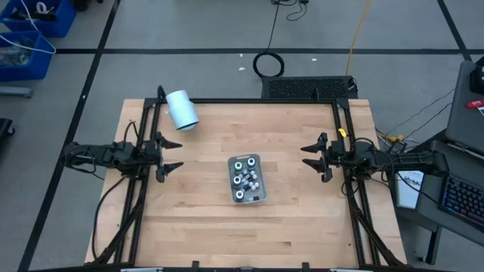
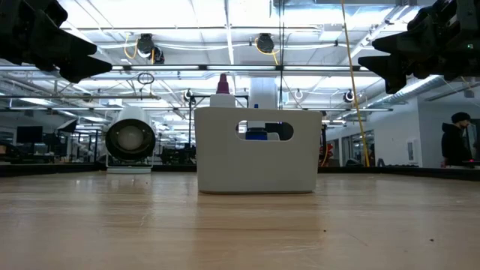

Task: Pick & Place food coloring
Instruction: Return to Home Position

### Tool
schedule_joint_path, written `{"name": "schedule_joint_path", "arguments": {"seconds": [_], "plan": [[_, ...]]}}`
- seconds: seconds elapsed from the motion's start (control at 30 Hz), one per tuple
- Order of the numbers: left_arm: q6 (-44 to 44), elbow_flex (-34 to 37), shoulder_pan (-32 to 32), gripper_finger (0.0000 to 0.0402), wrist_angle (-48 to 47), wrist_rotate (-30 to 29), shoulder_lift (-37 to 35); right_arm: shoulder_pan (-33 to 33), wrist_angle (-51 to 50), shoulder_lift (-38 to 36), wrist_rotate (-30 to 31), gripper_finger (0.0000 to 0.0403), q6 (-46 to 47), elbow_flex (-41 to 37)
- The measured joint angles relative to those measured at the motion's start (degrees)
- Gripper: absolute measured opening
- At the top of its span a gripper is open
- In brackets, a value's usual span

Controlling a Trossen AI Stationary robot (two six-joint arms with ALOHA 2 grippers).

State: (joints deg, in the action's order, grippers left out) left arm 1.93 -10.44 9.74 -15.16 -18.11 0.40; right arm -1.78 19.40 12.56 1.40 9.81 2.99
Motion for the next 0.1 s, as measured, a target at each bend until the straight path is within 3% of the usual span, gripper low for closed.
{"name": "schedule_joint_path", "arguments": {"seconds": [0.1], "plan": [[0.0,0.0,-0.02,0.0335,-0.01,0.0,0.0,0.0,-0.01,0.0,0.0,0.0206,0.01,0.01]]}}
